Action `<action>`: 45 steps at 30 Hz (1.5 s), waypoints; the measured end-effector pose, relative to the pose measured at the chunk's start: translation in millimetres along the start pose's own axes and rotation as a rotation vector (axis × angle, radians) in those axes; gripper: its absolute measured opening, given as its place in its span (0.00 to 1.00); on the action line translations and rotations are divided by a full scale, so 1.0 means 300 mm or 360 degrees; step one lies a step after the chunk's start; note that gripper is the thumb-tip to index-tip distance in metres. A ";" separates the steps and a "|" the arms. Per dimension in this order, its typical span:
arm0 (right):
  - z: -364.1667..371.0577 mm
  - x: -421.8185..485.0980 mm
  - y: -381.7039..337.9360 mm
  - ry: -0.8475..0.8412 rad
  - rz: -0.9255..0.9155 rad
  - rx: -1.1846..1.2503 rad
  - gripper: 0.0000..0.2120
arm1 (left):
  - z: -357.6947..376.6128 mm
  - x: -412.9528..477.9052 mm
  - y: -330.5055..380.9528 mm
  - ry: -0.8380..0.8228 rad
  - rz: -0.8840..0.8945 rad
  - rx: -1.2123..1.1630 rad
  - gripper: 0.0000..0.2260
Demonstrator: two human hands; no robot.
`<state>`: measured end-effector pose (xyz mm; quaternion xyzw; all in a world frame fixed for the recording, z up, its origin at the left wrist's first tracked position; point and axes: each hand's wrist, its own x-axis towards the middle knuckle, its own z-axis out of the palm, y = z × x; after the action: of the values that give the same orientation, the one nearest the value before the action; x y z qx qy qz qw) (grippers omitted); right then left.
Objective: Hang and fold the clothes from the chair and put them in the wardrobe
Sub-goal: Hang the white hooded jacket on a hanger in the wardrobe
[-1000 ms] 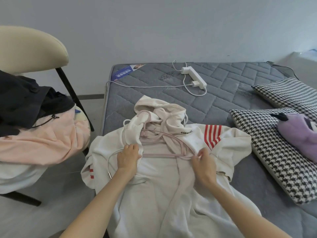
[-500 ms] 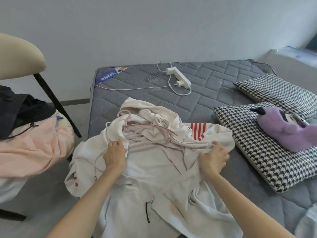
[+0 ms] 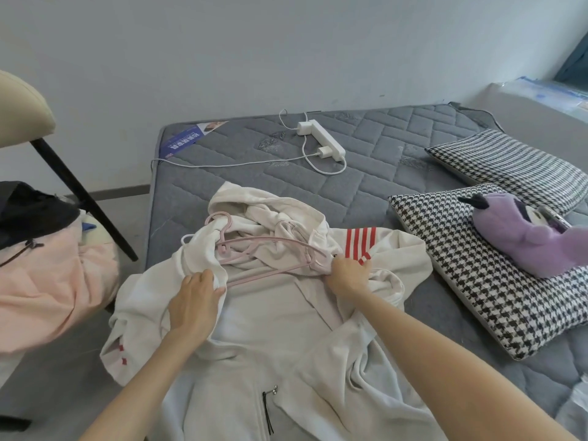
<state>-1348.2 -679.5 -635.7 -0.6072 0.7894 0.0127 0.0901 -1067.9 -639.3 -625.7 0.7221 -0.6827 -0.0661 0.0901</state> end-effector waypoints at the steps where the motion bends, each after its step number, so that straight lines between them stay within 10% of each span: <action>1: -0.016 0.008 0.002 -0.0027 0.0014 0.0109 0.05 | 0.000 -0.001 0.000 -0.0004 0.0001 -0.0011 0.11; 16: -0.219 0.100 0.048 -0.0232 0.0567 0.1673 0.17 | 0.024 0.050 0.098 0.0002 -0.0008 -0.0092 0.11; 25: -0.476 0.109 -0.046 0.0860 0.0185 0.1854 0.05 | 0.020 0.125 0.189 0.0026 -0.0027 -0.0136 0.10; 31: -0.443 0.091 -0.121 0.0226 0.0179 0.2154 0.07 | 0.100 0.181 0.207 -0.0207 0.0027 -0.0296 0.07; 36: -0.274 0.014 -0.204 -0.0793 -0.0193 0.1799 0.10 | 0.131 0.137 0.136 -0.0410 0.0242 -0.0865 0.13; 40: -0.136 0.015 -0.188 -0.0681 -0.0408 0.0417 0.35 | 0.130 0.069 0.088 -0.0281 0.0192 -0.0748 0.18; 45: -0.035 -0.048 -0.140 -0.0731 -0.0384 0.0181 0.43 | 0.168 0.004 0.092 -0.0360 0.0272 -0.0702 0.11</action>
<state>-1305.5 -678.1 -619.3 -0.6720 0.6696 0.0950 0.3015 -1105.9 -644.1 -668.8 0.6128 -0.7159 -0.2858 0.1738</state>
